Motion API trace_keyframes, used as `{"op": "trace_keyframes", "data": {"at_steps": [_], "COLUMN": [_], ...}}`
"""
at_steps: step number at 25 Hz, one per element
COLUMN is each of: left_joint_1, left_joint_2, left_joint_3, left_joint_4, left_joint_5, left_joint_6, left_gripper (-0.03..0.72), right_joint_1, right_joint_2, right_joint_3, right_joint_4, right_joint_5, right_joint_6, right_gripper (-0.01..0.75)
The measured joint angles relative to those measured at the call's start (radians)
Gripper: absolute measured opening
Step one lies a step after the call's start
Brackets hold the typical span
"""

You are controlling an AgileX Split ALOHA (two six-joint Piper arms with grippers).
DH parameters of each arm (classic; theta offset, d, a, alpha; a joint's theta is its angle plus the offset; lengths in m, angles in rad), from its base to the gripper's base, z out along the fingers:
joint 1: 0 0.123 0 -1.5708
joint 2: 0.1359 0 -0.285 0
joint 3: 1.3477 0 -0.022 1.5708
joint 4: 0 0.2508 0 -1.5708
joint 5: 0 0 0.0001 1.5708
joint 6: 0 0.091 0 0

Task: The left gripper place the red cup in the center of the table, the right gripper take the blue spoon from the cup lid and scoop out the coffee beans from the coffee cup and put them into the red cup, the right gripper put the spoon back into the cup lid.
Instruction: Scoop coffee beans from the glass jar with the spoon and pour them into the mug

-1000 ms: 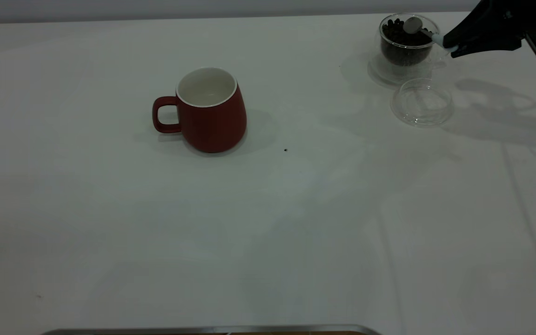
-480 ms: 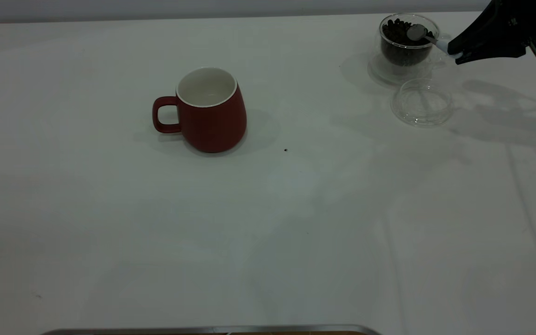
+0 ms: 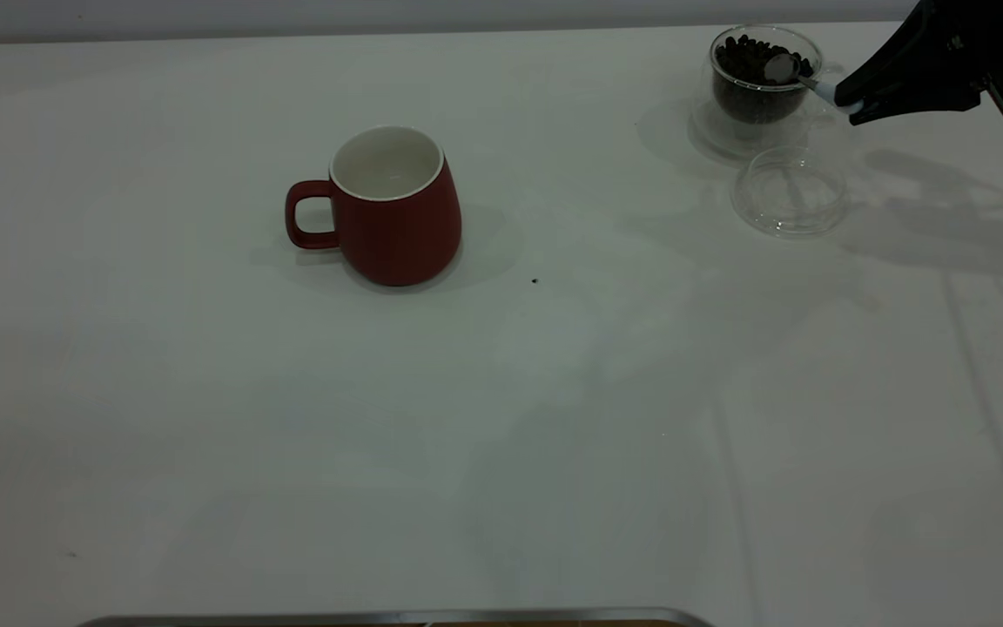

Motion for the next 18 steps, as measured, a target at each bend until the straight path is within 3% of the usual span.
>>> {"op": "trace_keyframes", "data": {"at_steps": [18], "left_joint_1": [0.0], "left_joint_2": [0.0], "left_joint_3": [0.0], "left_joint_4": [0.0], "left_joint_5": [0.0], "left_joint_6": [0.0], "left_gripper": [0.515], "right_joint_1": [0.004], "right_joint_2": [0.036], "right_joint_3": [0.0], "right_joint_4": [0.096], "right_joint_5": [0.055], "right_joint_6": [0.004], "right_gripper": [0.103]}}
